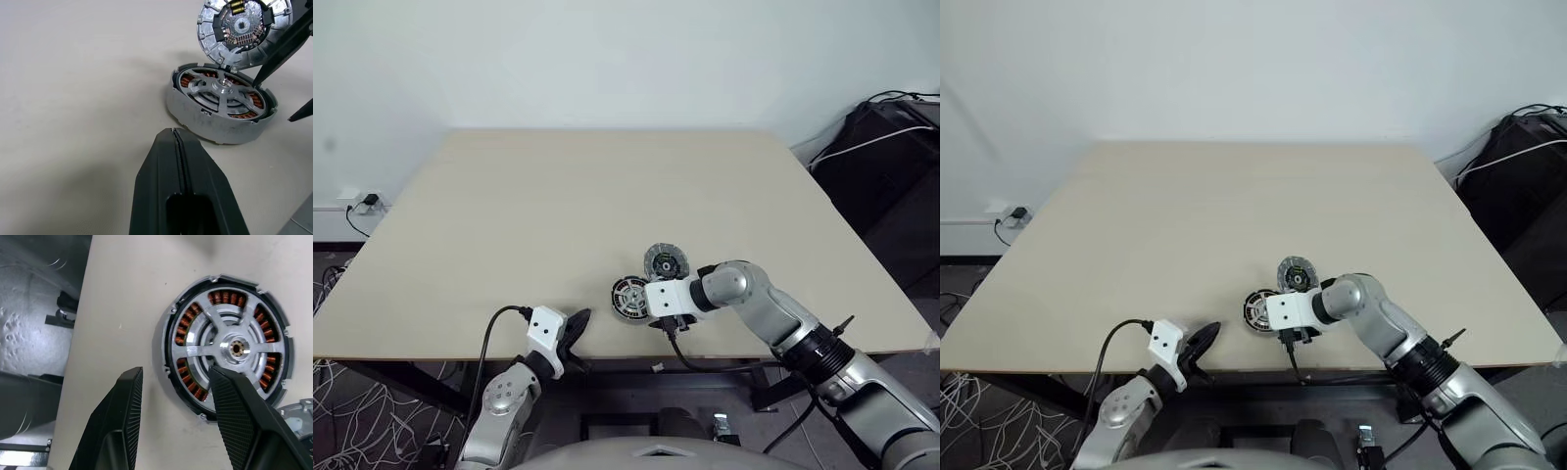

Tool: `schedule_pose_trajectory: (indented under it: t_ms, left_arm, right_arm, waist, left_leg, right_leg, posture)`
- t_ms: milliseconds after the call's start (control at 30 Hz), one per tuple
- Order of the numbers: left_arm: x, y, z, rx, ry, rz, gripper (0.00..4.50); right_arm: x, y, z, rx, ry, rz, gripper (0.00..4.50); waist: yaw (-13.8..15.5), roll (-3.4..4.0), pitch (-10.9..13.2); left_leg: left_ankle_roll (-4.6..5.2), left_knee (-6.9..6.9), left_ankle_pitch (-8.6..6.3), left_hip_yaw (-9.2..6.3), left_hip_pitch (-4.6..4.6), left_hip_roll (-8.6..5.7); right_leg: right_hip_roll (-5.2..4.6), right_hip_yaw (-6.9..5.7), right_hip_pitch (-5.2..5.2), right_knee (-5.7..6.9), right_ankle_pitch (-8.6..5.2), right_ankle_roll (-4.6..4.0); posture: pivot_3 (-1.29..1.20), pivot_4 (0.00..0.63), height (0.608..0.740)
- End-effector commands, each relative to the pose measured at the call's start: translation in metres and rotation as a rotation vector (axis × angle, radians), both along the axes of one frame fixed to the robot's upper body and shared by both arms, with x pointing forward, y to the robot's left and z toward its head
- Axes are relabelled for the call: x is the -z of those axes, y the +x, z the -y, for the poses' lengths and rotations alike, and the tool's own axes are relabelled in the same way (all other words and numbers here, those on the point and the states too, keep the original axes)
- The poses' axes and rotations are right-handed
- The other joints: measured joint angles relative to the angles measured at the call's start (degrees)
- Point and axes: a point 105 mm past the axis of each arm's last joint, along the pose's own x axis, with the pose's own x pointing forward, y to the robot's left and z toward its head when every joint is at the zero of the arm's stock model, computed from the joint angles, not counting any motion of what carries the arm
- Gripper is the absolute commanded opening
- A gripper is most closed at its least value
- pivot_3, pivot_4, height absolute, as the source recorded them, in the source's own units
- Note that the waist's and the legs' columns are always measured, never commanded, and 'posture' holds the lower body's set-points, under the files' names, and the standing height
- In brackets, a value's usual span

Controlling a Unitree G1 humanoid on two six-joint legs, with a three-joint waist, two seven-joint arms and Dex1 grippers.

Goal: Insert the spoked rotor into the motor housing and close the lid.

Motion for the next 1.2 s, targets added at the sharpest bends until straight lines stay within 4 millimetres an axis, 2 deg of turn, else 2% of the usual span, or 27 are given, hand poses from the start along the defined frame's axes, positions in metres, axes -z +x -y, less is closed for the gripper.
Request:
schedule_pose_trajectory:
  t_ms: [33,233,333,500,700,800,967,1200]
  left_arm:
    - [-0.012,0.003,0.002,0.001,-0.002,0.05,0.0]
    - [-0.009,0.003,0.001,-0.005,-0.001,0.045,0.0]
    - [-0.009,0.004,0.001,-0.006,-0.001,0.044,0.0]
    - [-0.009,0.005,0.002,-0.005,-0.001,0.045,0.0]
    - [-0.009,0.005,0.002,-0.002,0.0,0.043,0.0]
    - [-0.009,0.005,0.002,-0.001,0.001,0.042,0.0]
    - [-0.008,0.004,0.002,0.003,0.002,0.039,0.0]
    - [-0.008,0.005,0.004,0.008,-0.001,0.039,0.0]
  right_arm:
    - [-0.001,0.001,-0.001,-0.013,-0.002,0.01,2.31]
    - [0.003,0.002,0.0,-0.013,-0.018,0.005,2.31]
    - [0.003,0.003,0.0,-0.013,-0.02,0.007,1.7]
    - [0.002,0.005,0.001,-0.003,-0.014,0.024,0.15]
    - [-0.004,0.009,-0.002,0.031,0.026,0.048,0.1]
    - [-0.014,0.011,-0.008,0.075,0.091,0.049,0.1]
    - [-0.028,0.004,-0.015,0.133,0.174,-0.038,0.1]
    - [-0.028,0.012,-0.019,0.261,0.203,-0.067,0.1]
  waist:
    - [0.0,0.0,0.0]
    - [0.0,0.0,0.0]
    - [0.0,0.0,0.0]
    - [0.1,-0.02,0.0]
    - [0.0,-0.03,0.0]
    - [0.0,-0.03,0.0]
    - [0.0,-0.02,0.0]
    - [0.0,-0.02,0.0]
  left_leg:
    - [0.0,0.0,0.0,0.0,0.0,0.0]
    - [0.0,0.0,0.0,0.0,0.02,-0.01]
    - [0.0,0.0,0.0,0.0,0.04,-0.01]
    - [0.0,0.0,0.0,0.0,0.07,-0.01]
    - [0.0,0.01,0.0,0.01,0.09,-0.01]
    - [0.0,0.01,0.0,0.01,0.09,-0.01]
    - [0.0,0.01,0.0,0.0,0.05,0.01]
    - [0.0,0.01,0.0,-0.01,0.05,0.04]
  right_leg:
    - [0.0,0.0,0.0,0.0,0.0,0.0]
    - [0.0,0.0,0.02,0.01,0.0,0.0]
    - [0.0,0.0,0.03,0.01,0.0,0.0]
    - [0.0,-0.01,0.06,0.01,0.0,0.0]
    - [0.0,0.01,0.08,0.02,0.0,0.0]
    - [0.01,0.01,0.06,0.04,0.0,0.0]
    - [0.0,0.01,0.01,0.04,0.0,-0.01]
    - [-0.01,0.01,0.02,0.05,0.0,-0.01]
  posture:
    - [0.0,0.0,0.74]
    - [0.0,0.0,0.74]
    - [0.0,0.0,0.74]
    - [0.0,0.0,0.74]
    - [0.0,0.0,0.74]
    - [0.0,0.0,0.74]
    - [0.0,0.0,0.74]
    - [0.0,0.0,0.74]
